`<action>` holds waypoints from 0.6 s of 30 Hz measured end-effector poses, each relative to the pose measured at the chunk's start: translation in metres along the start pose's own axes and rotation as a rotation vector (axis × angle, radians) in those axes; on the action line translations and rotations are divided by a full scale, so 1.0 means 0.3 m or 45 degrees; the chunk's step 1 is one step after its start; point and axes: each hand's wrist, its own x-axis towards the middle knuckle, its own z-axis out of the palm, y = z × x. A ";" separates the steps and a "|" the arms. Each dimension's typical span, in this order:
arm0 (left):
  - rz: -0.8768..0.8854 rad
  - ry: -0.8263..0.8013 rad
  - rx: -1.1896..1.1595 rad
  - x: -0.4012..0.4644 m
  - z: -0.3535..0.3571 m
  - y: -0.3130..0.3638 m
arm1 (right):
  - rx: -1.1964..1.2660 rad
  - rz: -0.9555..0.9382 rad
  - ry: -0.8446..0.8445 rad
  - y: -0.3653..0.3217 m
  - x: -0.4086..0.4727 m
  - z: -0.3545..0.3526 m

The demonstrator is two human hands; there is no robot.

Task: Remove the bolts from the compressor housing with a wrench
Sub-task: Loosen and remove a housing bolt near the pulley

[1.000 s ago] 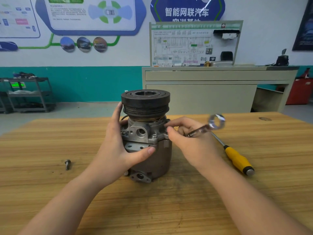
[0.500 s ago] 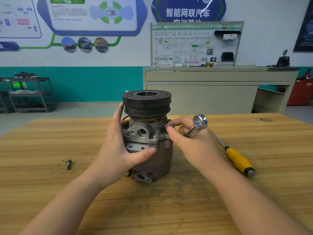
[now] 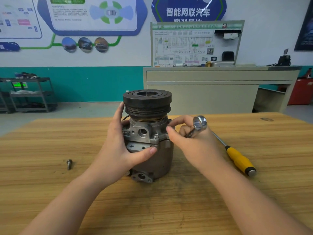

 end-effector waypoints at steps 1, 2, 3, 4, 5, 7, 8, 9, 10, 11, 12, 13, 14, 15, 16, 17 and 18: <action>-0.002 0.001 0.006 0.000 0.000 0.001 | -0.005 0.001 0.000 0.000 0.002 -0.001; -0.005 0.001 0.007 -0.001 0.000 0.002 | -0.005 -0.007 0.007 0.000 0.002 -0.002; -0.008 0.001 0.002 -0.002 0.000 0.003 | -0.002 -0.020 0.014 -0.004 0.001 -0.003; -0.010 0.001 -0.002 -0.003 0.001 0.003 | 0.010 -0.030 0.017 -0.006 0.000 -0.003; -0.010 0.001 -0.001 -0.004 0.001 0.004 | 0.033 -0.023 0.019 -0.007 -0.001 -0.001; -0.006 0.002 0.015 -0.004 0.001 0.004 | 0.046 0.005 0.036 -0.003 0.002 0.000; -0.004 0.002 0.019 -0.004 0.002 0.005 | 0.036 0.009 0.044 -0.001 0.004 0.001; -0.005 0.002 0.016 -0.004 0.002 0.005 | 0.028 0.008 0.052 0.000 0.005 0.001; -0.008 0.002 0.007 -0.005 0.002 0.006 | 0.024 0.001 0.061 0.001 0.005 0.000; -0.011 0.001 -0.003 -0.005 0.002 0.006 | 0.028 -0.010 0.066 -0.001 0.003 0.001; -0.011 0.001 -0.008 -0.005 0.001 0.006 | 0.041 -0.017 0.068 -0.003 0.002 0.001; -0.008 0.001 -0.008 -0.005 0.001 0.005 | 0.054 -0.014 0.068 -0.004 0.001 0.002; -0.004 0.000 -0.002 -0.004 0.001 0.003 | 0.049 -0.003 0.070 -0.002 0.001 0.002; -0.002 0.000 0.007 -0.003 0.000 0.002 | 0.036 0.010 0.069 -0.001 0.003 0.001; -0.003 -0.002 0.016 -0.002 0.000 0.002 | 0.023 0.017 0.065 0.002 0.004 0.001; -0.006 -0.003 0.020 -0.001 0.001 0.003 | 0.017 0.017 0.061 0.002 0.005 0.001; -0.009 -0.005 0.017 -0.002 0.001 0.003 | 0.011 0.010 0.056 0.002 0.004 0.002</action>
